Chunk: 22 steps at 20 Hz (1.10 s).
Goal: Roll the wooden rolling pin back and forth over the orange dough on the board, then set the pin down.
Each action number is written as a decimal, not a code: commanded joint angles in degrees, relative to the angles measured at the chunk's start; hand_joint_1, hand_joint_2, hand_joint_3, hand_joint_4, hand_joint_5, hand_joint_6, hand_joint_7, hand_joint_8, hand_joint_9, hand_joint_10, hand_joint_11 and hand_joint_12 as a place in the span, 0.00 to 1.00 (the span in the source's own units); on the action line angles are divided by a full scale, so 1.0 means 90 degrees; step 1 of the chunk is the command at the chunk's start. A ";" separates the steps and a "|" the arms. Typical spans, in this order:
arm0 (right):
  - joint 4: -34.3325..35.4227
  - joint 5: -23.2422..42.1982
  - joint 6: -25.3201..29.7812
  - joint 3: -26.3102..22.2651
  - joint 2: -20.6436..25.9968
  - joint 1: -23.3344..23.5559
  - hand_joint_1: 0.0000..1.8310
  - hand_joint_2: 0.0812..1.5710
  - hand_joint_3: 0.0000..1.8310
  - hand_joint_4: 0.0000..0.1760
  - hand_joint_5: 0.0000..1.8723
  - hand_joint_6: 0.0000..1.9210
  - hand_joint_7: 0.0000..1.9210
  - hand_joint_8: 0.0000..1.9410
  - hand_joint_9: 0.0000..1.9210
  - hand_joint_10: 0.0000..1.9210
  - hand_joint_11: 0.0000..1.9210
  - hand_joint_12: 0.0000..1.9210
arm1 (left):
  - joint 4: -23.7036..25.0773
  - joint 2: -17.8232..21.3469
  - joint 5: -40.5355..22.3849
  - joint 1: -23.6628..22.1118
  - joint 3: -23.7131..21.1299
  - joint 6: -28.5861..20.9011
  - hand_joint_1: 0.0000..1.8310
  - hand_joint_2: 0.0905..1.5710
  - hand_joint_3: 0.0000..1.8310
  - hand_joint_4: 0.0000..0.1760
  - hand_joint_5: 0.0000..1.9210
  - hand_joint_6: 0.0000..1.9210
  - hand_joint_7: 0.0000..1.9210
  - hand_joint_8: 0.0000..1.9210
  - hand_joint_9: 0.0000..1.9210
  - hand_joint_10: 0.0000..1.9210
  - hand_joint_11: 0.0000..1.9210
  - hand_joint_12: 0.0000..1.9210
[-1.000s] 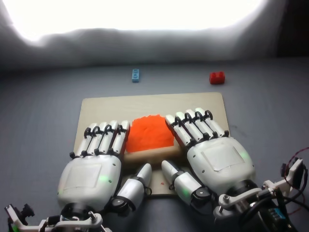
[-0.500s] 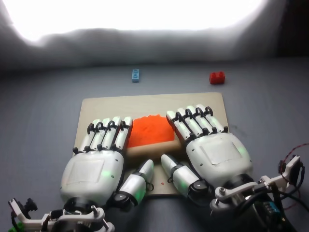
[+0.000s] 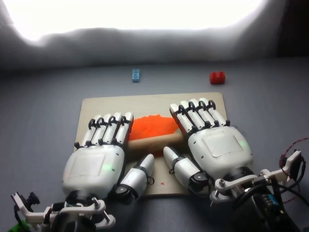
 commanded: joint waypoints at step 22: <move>-0.0067 0.0436 0.0047 0.0351 -0.0057 0.0286 0.00 0.94 0.00 0.00 0.01 0.00 0.00 0.00 0.00 0.00 0.00 0.00 | 0.0289 0.0004 -0.0067 -0.0241 0.0366 -0.0257 0.00 0.92 0.00 0.00 0.00 0.00 0.00 0.00 0.00 0.00 0.00 0.00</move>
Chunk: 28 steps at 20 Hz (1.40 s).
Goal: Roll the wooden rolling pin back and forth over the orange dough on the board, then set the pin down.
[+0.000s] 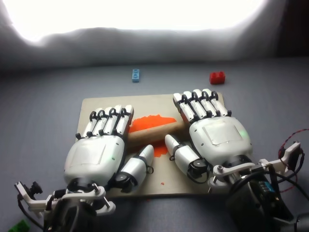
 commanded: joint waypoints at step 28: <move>0.0053 0.0302 0.0132 0.0387 -0.0129 0.0357 0.00 0.93 0.00 0.00 0.02 0.00 0.01 0.00 0.00 0.00 0.00 0.00 | 0.0236 0.0024 0.0020 -0.0217 0.0497 -0.0182 0.00 0.92 0.00 0.00 0.00 0.00 0.00 0.00 0.00 0.00 0.00 0.00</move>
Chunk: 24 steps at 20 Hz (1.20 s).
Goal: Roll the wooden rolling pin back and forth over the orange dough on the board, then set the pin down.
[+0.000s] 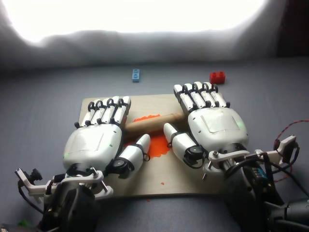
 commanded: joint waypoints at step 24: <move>-0.0328 0.0471 0.0018 0.0143 -0.0006 0.0125 0.00 0.93 0.00 0.00 0.01 0.00 0.00 0.00 0.00 0.00 0.00 0.00 | 0.0286 -0.0005 0.0034 -0.0290 0.0495 -0.0336 0.00 0.92 0.00 0.00 0.00 0.00 0.00 0.00 0.00 0.00 0.00 0.00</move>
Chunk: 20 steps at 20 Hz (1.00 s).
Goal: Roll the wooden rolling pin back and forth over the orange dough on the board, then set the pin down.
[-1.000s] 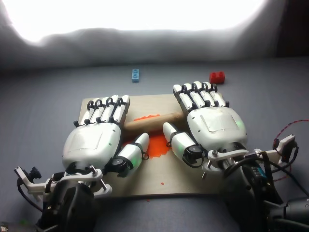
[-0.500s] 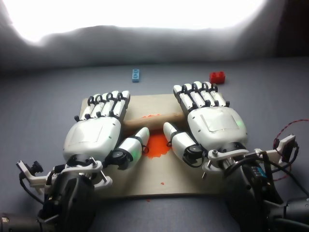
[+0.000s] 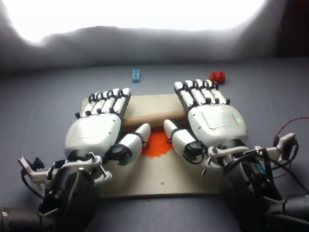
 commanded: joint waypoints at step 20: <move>-0.0281 0.0418 0.0039 0.0138 0.0005 0.0073 0.00 0.99 0.02 0.00 0.03 0.01 0.02 0.00 0.00 0.00 0.00 0.00 | 0.0279 -0.0129 -0.0211 -0.0194 0.0428 -0.0071 0.00 0.95 0.01 0.00 0.00 0.00 0.00 0.00 0.00 0.00 0.00 0.00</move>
